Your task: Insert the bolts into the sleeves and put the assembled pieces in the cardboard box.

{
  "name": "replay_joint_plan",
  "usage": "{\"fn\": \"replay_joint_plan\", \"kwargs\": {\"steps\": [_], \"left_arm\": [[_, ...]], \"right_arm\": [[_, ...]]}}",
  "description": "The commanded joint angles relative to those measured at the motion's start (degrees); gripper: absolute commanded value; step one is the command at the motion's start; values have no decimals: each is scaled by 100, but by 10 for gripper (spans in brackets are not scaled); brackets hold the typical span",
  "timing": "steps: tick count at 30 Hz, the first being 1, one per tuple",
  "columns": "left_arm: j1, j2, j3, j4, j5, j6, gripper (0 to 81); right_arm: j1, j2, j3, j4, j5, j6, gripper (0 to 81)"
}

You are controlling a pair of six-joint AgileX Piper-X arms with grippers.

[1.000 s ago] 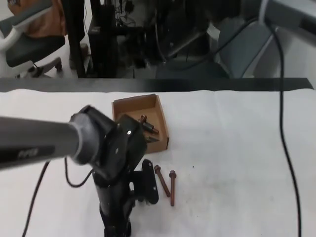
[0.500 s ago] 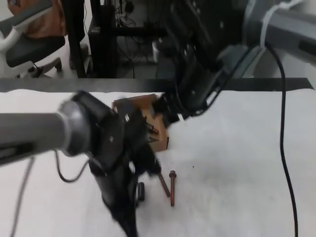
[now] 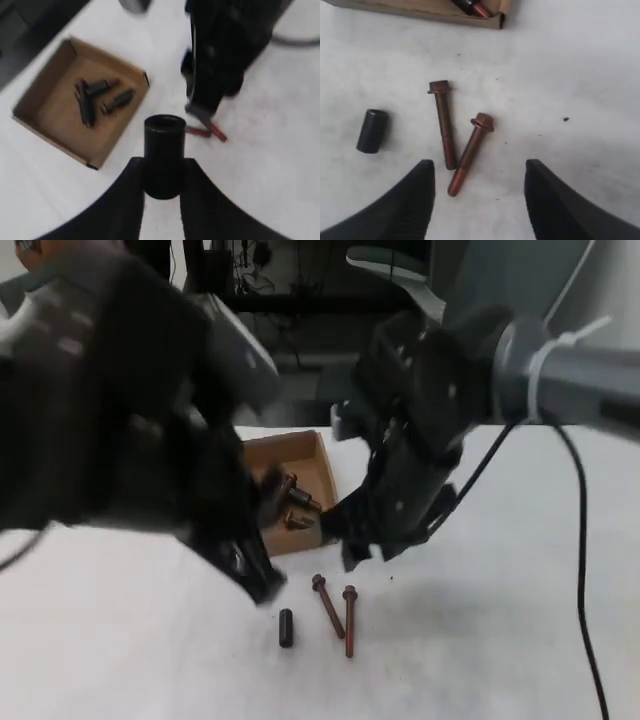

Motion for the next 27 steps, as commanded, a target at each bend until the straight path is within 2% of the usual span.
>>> {"fn": "replay_joint_plan", "kwargs": {"steps": [1, 4, 10, 14, 23, 25, 27], "left_arm": [[-27, -646, -19, -403, -49, -210, 17], [-27, -1283, -19, -453, -49, -341, 17], [-27, -2050, -19, -308, -49, -354, 17], [-27, -2314, -19, -295, -49, -706, 17], [-27, -2419, -19, -218, -49, -855, 17], [-27, -2419, -19, -176, -49, -855, 17], [-27, -2419, -19, -177, -27, -855, 17]], "right_arm": [[131, -11, 133, -424, 213, 230, 510], [184, 239, 145, -373, 548, 200, 510], [180, 759, 145, -261, 563, 292, 510], [180, 957, 145, -337, 693, 381, 510], [180, 1169, 105, -677, 539, 737, 505], [180, 1169, 102, -690, 563, 849, 435], [180, 1169, 102, -690, 563, 849, 245]]}}
